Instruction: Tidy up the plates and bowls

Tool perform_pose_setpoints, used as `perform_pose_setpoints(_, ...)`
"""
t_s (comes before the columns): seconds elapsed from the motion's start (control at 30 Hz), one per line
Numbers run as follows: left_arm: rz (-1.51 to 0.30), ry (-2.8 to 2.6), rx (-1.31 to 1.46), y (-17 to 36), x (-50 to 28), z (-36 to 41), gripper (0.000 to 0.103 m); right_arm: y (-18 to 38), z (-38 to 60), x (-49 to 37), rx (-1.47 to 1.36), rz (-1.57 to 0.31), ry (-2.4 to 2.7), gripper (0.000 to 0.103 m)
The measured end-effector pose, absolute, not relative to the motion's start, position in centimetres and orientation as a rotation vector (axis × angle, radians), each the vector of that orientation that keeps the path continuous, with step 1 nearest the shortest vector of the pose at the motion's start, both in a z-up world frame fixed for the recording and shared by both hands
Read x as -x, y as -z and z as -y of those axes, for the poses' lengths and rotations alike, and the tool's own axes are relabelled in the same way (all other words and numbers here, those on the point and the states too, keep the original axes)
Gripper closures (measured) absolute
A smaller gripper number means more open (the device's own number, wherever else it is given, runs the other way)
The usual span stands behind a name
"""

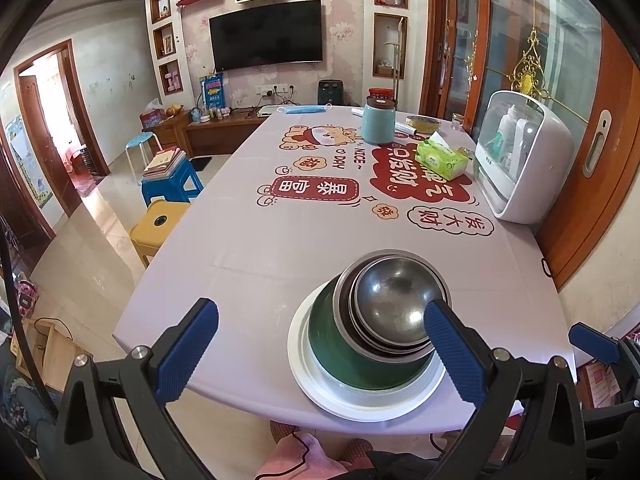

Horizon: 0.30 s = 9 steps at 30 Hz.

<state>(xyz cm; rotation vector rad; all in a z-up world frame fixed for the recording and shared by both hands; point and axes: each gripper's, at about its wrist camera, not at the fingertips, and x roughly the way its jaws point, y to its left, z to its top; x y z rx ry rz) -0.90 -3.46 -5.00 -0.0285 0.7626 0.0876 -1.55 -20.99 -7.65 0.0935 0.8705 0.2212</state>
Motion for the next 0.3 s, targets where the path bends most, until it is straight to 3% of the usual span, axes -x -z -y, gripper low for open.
perform_pose_setpoints(0.3,-0.770,-0.078,0.026,5.47,1.04,3.90,0.001,8.11,21.07,1.52,-0.094,-0.877,-0.220,0.000)
